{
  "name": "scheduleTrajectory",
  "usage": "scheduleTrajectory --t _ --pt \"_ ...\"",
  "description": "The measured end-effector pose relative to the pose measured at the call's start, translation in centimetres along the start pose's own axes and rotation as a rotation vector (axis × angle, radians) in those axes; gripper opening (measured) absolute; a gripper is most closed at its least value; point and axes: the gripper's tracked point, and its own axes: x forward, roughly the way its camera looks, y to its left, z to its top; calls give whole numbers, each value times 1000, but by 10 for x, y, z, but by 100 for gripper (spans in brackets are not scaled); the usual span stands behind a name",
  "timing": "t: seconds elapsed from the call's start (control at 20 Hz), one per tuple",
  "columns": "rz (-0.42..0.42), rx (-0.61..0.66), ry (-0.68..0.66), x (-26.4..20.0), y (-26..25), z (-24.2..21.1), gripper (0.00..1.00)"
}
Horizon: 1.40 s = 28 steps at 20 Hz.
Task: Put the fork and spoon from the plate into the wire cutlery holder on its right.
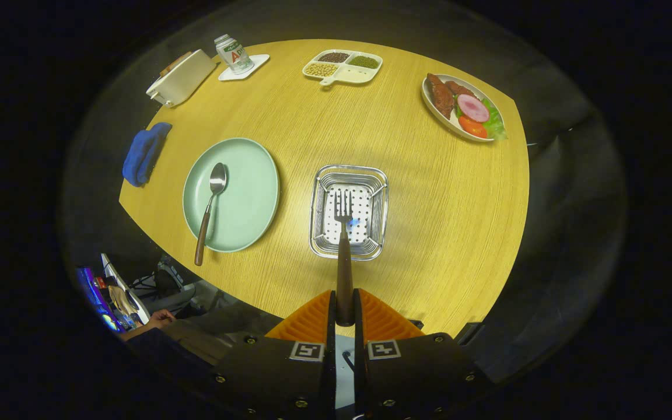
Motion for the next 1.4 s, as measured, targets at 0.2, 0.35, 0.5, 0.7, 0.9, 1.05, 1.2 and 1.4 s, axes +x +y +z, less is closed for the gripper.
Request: scheduleTrajectory --t 0.2,0.35,0.5,0.7,0.9,1.05,1.2,1.4 --pt "-6 36 -58 -15 -4 5 16" --pt "-4 69 -121 -32 -2 6 26" --pt "25 98 -178 -51 13 2 28" --pt "69 83 -216 -69 43 -9 28" --pt "159 72 -208 -71 91 -20 28" --pt "188 47 -192 -62 118 -24 28" --pt "207 24 -168 -47 146 -25 28" --pt "220 -20 -136 -23 178 -24 28"
